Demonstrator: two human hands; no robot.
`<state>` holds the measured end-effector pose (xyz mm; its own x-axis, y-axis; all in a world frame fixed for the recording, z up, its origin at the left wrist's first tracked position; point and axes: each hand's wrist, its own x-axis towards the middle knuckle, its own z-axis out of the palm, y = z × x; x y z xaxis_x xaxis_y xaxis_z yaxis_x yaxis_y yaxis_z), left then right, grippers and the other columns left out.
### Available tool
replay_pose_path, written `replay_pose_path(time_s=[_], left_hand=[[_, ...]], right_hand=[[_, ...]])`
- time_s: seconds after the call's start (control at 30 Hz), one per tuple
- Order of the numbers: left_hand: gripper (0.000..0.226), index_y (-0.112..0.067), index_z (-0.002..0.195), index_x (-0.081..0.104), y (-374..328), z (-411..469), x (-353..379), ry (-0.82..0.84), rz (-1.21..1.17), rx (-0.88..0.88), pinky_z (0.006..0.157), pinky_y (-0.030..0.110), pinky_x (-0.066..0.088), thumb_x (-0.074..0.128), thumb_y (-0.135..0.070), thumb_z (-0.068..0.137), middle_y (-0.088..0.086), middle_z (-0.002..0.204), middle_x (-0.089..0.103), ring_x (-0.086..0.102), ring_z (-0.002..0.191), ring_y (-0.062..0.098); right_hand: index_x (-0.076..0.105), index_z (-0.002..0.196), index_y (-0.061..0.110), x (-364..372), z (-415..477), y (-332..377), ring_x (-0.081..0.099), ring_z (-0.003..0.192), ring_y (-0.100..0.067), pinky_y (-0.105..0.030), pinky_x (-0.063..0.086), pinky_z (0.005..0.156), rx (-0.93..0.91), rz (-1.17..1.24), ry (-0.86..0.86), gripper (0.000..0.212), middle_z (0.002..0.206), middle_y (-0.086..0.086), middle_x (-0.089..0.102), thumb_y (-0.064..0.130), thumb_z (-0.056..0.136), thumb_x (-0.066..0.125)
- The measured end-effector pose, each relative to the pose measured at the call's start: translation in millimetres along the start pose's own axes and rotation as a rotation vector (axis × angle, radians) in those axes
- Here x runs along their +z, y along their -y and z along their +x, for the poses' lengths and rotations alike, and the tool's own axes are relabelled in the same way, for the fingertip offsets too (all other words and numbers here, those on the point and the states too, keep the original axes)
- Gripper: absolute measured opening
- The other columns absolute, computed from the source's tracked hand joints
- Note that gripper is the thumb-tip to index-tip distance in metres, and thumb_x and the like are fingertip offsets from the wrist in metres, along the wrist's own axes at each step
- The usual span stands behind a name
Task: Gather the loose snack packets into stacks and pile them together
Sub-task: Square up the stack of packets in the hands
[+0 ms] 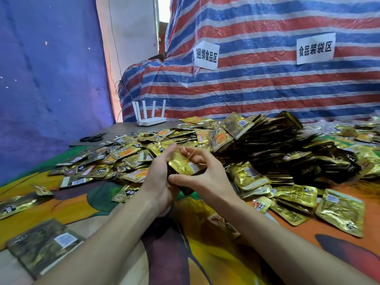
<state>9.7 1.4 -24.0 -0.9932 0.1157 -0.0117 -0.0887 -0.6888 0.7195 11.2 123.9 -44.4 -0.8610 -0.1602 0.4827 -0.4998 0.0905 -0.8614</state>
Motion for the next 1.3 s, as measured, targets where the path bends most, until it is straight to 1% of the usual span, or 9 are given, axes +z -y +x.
replay_pose_path(time_s=[0.2,0.43,0.7,0.87,1.03,1.1,1.13,1.17,1.3], left_hand=[[0.034,-0.005,0.092,0.072,-7.9,1.8,-12.0,0.023,0.008,0.066,0.087,0.059,0.055,0.053,-0.032,0.097,0.013,0.092,0.072,0.074,0.083,0.032],[0.035,-0.008,0.084,0.082,-1.8,3.0,-5.8,0.088,0.065,0.060,0.096,0.059,0.050,0.057,-0.031,0.090,0.016,0.109,0.075,0.074,0.097,0.035],[0.046,-0.008,0.080,0.082,-2.1,2.5,-9.5,0.142,0.003,0.075,0.083,0.053,0.058,0.048,-0.034,0.095,0.013,0.111,0.075,0.074,0.098,0.033],[0.036,-0.013,0.099,0.080,-6.3,4.6,-13.9,0.140,0.067,0.133,0.074,0.047,0.061,0.052,-0.035,0.092,0.007,0.111,0.076,0.075,0.085,0.023],[0.045,-0.013,0.100,0.081,0.6,3.0,-13.7,0.118,0.273,0.133,0.072,0.040,0.061,0.073,-0.051,0.077,0.008,0.109,0.075,0.075,0.093,0.026],[0.063,-0.021,0.105,0.079,6.5,2.8,-11.1,0.130,0.422,0.229,0.076,0.031,0.058,0.077,-0.070,0.066,0.016,0.124,0.043,0.075,0.091,0.016],[0.068,-0.025,0.113,0.074,9.4,1.5,-9.0,0.123,0.535,0.266,0.085,0.031,0.054,0.074,-0.074,0.065,0.015,0.115,0.071,0.073,0.096,0.014],[0.065,-0.028,0.118,0.068,11.9,1.6,-7.0,0.109,0.630,0.276,0.092,0.032,0.050,0.071,-0.072,0.071,-0.008,0.118,0.072,0.071,0.102,0.014],[0.042,-0.030,0.116,0.063,22.1,3.6,-12.1,0.163,1.003,0.308,0.098,0.025,0.050,0.072,-0.053,0.081,-0.009,0.116,0.071,0.065,0.107,0.004]], right_hand=[[0.073,0.120,0.008,-11.0,14.7,1.4,0.063,0.113,-0.033,-0.043,0.043,0.094,0.273,0.585,0.214,0.061,0.124,-0.018,0.070,0.023,0.065,0.051],[0.083,0.073,0.019,-18.1,18.4,-13.7,0.070,0.074,-0.021,-0.035,0.052,0.071,0.247,0.314,-0.077,0.035,0.081,-0.008,0.078,0.030,0.067,0.050],[0.073,0.107,0.006,-19.0,19.7,-8.0,0.073,0.096,-0.030,-0.046,0.058,0.085,0.354,0.349,-0.001,0.036,0.104,-0.010,0.076,0.036,0.085,0.074],[0.075,0.103,0.005,-14.1,9.0,2.9,0.072,0.079,-0.025,-0.036,0.061,0.067,0.425,0.339,0.272,0.024,0.092,-0.012,0.074,0.022,0.086,0.079],[0.075,0.101,0.007,-28.6,12.5,18.9,0.072,0.075,-0.024,-0.034,0.059,0.063,0.322,0.255,0.131,0.017,0.089,-0.012,0.076,0.005,0.085,0.078],[0.074,0.104,0.010,-43.7,18.4,31.2,0.075,0.080,-0.024,-0.037,0.061,0.068,0.277,0.179,0.042,0.023,0.093,-0.011,0.078,0.005,0.082,0.079],[0.074,0.103,0.015,-52.8,22.2,37.4,0.076,0.084,-0.025,-0.039,0.062,0.073,0.249,0.130,-0.008,0.024,0.095,-0.010,0.078,0.005,0.083,0.079],[0.073,0.100,0.020,-62.7,26.4,43.7,0.076,0.087,-0.025,-0.040,0.062,0.074,0.218,0.082,-0.061,0.022,0.097,-0.007,0.078,0.005,0.084,0.077],[0.060,0.099,0.024,-115.2,56.9,64.3,0.068,0.090,-0.023,-0.038,0.063,0.070,0.079,-0.260,-0.285,0.021,0.108,-0.005,0.067,0.005,0.092,0.061]])
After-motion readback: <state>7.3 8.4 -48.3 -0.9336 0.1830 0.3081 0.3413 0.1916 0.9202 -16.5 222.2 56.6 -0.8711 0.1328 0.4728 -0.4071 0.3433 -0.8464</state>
